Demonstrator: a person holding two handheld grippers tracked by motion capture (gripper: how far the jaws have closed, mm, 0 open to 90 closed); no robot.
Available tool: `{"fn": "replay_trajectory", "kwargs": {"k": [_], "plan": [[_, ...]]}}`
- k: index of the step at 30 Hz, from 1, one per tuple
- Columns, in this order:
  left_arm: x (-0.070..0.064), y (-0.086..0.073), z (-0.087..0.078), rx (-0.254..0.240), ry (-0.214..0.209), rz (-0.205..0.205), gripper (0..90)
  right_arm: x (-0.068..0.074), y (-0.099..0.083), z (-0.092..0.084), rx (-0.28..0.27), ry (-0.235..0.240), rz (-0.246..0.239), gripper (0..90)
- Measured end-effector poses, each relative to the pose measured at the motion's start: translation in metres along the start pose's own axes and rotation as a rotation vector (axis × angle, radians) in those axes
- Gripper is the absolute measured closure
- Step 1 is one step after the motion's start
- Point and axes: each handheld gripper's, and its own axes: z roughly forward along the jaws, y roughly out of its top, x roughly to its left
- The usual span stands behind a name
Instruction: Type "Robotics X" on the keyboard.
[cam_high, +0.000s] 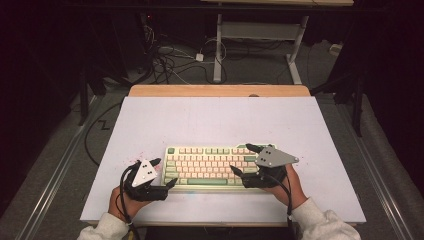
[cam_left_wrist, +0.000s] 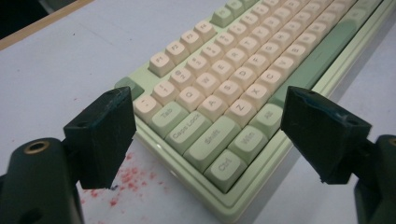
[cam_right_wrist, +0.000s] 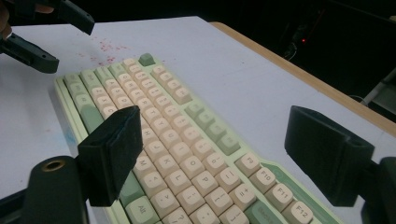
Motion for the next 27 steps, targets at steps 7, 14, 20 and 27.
{"fn": "replay_trajectory", "kwargs": {"k": [7,14,20,27], "plan": [[0.002,0.014,0.004,-0.006,-0.024,-0.042,23.5,-0.001,-0.006,-0.009,-0.009,-0.009,-0.003,18.7],[0.004,0.027,0.012,0.019,-0.082,-0.075,62.1,0.0,-0.013,-0.016,0.006,-0.011,-0.015,19.8],[0.004,0.035,0.022,0.053,-0.114,-0.077,87.5,-0.003,-0.018,-0.019,0.016,-0.02,-0.001,19.9],[-0.003,0.051,0.039,0.087,-0.147,-0.061,87.6,-0.002,-0.019,-0.019,0.022,-0.016,-0.006,19.9]]}}
